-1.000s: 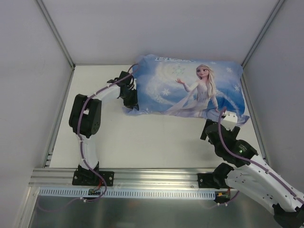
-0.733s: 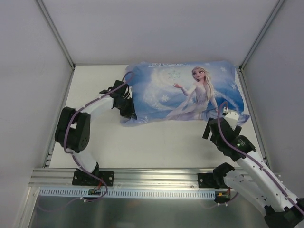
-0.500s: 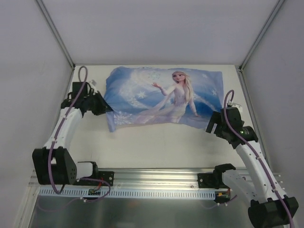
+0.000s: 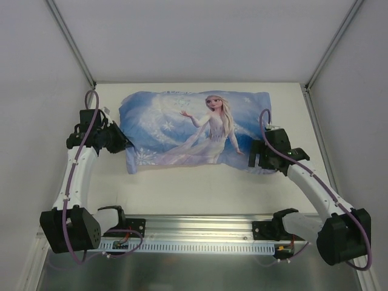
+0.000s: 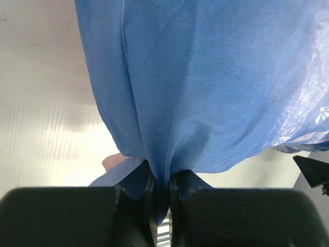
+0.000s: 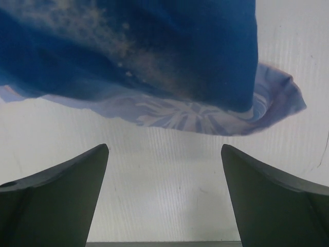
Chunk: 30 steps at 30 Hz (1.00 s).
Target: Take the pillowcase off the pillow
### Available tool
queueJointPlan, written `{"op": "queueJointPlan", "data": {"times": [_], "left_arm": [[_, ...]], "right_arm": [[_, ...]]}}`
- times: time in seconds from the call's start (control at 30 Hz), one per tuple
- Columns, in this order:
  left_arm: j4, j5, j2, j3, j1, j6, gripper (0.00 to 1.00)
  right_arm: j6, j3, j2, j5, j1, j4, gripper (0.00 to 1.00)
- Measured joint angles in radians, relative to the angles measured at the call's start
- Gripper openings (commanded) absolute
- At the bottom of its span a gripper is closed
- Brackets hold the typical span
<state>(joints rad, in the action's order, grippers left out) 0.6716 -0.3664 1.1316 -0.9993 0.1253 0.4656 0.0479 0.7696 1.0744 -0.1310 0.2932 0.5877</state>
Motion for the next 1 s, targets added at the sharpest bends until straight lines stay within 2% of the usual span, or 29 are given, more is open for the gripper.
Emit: {"op": "queueJointPlan", "data": {"times": [0.17, 0.4, 0.7, 0.73, 0.77, 0.8, 0.83, 1.0], "left_arm": [[0.006, -0.002, 0.0, -0.003, 0.0, -0.001, 0.0], [0.078, -0.031, 0.026, -0.107, 0.04, -0.01, 0.0], [0.139, -0.046, 0.074, -0.257, 0.06, -0.014, 0.0], [0.14, -0.046, 0.077, -0.263, 0.06, -0.014, 0.0], [0.141, -0.046, 0.08, -0.264, 0.06, -0.013, 0.0], [0.143, -0.045, 0.083, -0.264, 0.06, -0.013, 0.0], [0.144, -0.045, 0.085, -0.264, 0.06, -0.013, 0.0], [0.152, -0.045, 0.091, -0.272, 0.06, -0.01, 0.0]], "right_arm": [[0.004, -0.026, 0.1, -0.08, 0.005, -0.098, 0.96], [-0.013, -0.064, 0.073, -0.195, 0.007, -0.199, 0.96], [-0.06, -0.078, 0.181, -0.201, 0.005, -0.336, 0.97], [-0.066, -0.083, 0.18, -0.198, 0.003, -0.347, 0.85], [-0.076, -0.087, 0.18, -0.191, 0.0, -0.361, 0.68], [-0.085, -0.088, 0.18, -0.179, -0.004, -0.369, 0.47], [-0.089, -0.088, 0.18, -0.166, -0.007, -0.375, 0.02], [-0.025, -0.084, 0.129, -0.105, -0.01, -0.326, 0.01]]}}
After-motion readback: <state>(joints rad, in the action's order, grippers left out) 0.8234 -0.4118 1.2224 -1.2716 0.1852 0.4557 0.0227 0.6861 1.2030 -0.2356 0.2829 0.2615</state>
